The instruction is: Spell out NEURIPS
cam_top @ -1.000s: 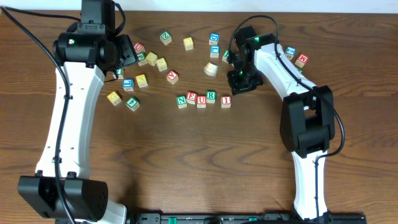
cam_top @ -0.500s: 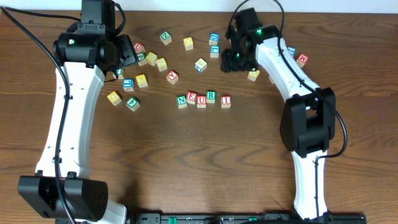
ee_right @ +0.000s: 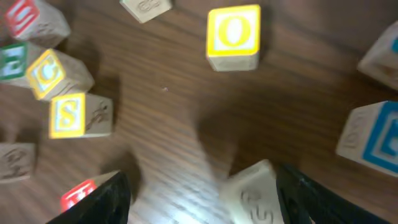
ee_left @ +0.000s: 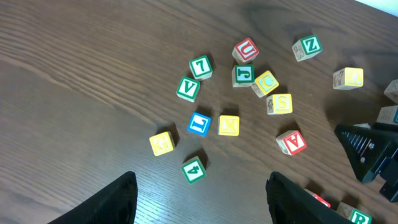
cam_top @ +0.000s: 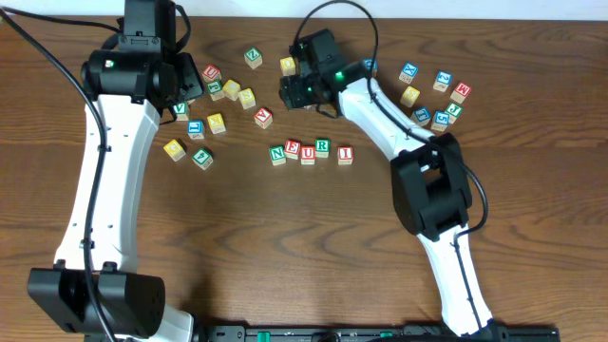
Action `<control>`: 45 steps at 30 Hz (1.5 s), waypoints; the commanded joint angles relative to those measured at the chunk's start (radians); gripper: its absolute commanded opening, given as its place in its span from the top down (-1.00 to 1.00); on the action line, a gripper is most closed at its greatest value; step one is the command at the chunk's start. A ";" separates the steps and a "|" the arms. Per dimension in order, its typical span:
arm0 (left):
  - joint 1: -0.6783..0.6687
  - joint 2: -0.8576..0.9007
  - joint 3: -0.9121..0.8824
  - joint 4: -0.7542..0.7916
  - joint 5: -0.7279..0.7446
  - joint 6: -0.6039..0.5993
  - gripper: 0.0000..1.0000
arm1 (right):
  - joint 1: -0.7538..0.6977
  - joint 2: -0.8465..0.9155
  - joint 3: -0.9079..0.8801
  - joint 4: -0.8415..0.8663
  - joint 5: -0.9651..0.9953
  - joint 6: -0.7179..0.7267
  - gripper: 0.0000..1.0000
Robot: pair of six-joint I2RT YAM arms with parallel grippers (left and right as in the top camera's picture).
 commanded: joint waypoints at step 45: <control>0.003 -0.009 -0.011 -0.002 -0.024 0.010 -0.32 | 0.004 0.031 0.061 0.095 0.238 0.108 -0.22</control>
